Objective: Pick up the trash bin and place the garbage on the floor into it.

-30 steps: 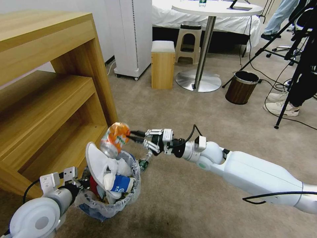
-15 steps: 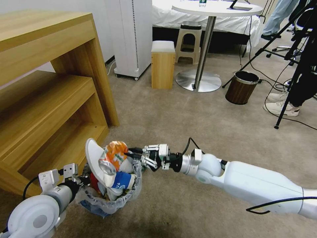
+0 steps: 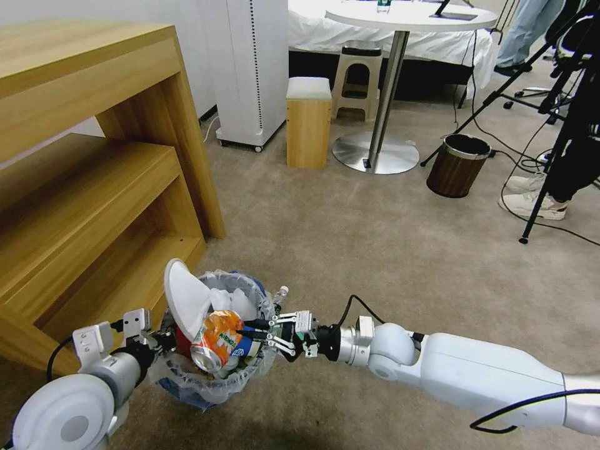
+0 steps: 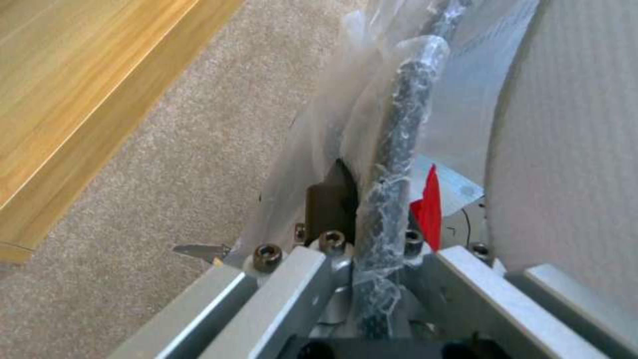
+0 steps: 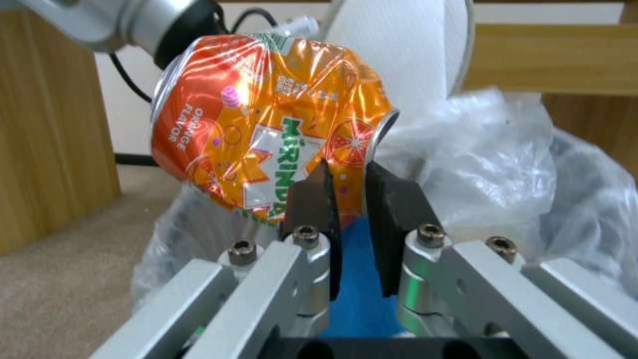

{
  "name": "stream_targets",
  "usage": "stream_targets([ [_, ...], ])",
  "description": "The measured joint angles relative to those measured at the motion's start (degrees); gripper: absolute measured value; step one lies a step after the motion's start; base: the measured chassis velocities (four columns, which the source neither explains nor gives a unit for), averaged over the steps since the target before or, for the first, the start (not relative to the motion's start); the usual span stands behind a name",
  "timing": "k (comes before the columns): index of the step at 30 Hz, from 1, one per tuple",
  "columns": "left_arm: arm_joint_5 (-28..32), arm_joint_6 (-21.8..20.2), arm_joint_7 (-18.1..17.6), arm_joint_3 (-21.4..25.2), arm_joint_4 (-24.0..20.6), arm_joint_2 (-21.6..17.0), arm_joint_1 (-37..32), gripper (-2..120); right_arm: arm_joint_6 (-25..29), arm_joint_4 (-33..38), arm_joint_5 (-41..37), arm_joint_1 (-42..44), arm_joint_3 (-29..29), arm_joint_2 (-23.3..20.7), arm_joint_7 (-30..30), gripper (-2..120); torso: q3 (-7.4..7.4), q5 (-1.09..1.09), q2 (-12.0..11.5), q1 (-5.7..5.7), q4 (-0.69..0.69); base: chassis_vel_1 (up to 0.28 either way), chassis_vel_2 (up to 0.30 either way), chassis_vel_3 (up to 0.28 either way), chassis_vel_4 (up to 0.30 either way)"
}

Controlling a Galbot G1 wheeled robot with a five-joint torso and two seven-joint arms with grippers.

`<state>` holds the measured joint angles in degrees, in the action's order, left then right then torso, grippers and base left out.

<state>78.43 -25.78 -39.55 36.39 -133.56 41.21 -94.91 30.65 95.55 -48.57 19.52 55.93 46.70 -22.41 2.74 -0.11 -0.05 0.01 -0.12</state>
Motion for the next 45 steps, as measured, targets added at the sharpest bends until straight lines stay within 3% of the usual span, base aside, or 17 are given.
stream_targets([
  [25,-0.7,0.5,0.2,-0.2,-0.8,1.0,-0.3,0,-0.5,-4.4,-1.2,1.5,0.0,1.0,2.5,11,0.0,0.0,0.0,0.0,0.0,0.0,0.0,0.0,0.0],
  [30,-0.8,0.6,0.4,-0.3,-0.3,1.2,-0.2,0,-1.0,-4.0,-1.3,1.7,-0.3,0.7,2.7,24,0.0,0.0,0.0,0.0,0.0,0.0,0.0,0.0,0.0],
  [31,-0.7,0.7,0.5,-0.4,-0.1,1.3,-0.1,0,-1.1,-3.5,-1.6,1.6,-0.3,0.5,2.7,32,0.0,-0.01,0.0,0.0,0.0,0.0,0.0,0.0,0.0],
  [33,-0.7,0.9,0.5,-0.4,0.3,1.3,0.0,0,-1.4,-2.9,-1.9,1.3,-0.3,0.3,2.7,35,0.0,-0.01,0.0,0.0,0.0,0.0,0.0,0.0,0.0],
  [39,-0.4,1.2,0.6,-0.1,1.0,1.2,0.1,0,-1.9,-1.3,-2.8,0.6,-0.4,-0.1,2.4,61,0.0,-0.01,0.0,0.0,0.0,0.0,0.0,0.0,0.0],
  [41,-0.4,1.2,0.6,-0.1,1.0,1.2,0.1,0,-1.9,-1.2,-2.9,0.6,-0.5,-0.1,2.5,63,0.0,-0.01,0.0,0.0,0.0,0.0,0.0,0.0,0.0],
  [45,-0.5,1.2,0.6,-0.1,0.9,1.6,-0.5,0,-2.0,0.0,-2.9,1.5,-2.4,0.0,3.5,82,0.0,-0.01,0.0,0.0,0.0,0.0,0.0,0.0,0.0],
])
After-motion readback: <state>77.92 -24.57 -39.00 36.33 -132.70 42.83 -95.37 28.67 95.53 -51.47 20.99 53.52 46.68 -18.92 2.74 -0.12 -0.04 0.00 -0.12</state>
